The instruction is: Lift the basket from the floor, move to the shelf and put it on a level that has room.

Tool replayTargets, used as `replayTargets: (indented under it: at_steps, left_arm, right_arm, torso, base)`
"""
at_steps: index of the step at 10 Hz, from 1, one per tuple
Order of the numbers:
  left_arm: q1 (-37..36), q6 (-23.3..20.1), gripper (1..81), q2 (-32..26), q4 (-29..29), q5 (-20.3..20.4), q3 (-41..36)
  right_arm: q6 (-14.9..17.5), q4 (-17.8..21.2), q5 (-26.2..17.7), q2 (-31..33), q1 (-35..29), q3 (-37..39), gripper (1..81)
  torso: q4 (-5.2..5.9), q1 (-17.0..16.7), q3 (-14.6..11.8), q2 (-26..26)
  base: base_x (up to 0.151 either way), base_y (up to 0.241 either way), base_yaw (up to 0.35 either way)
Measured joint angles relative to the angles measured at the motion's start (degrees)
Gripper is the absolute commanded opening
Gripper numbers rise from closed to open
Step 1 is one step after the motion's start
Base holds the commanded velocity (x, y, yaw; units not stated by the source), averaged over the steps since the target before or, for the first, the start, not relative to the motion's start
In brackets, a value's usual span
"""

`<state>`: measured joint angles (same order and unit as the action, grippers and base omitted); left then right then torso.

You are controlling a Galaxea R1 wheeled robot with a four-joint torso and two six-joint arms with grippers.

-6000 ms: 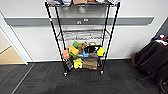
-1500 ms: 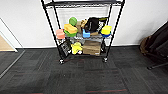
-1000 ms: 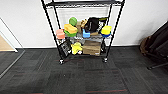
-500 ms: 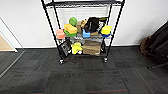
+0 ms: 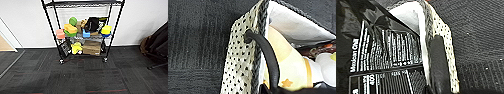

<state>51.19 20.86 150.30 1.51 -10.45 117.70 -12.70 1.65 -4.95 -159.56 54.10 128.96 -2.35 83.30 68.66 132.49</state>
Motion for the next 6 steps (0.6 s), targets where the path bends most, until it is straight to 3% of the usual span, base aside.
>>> replayTargets:
  at_steps: [6]
  left_arm:
    - [0.63,0.28,1.0,1.11,0.79,-0.27,-0.33]
  right_arm:
    - [-0.50,0.02,-0.85,2.69,0.17,-3.69,1.0]
  torso:
    - [0.00,0.00,0.02,0.00]
  base:
    - [0.000,0.000,0.000]
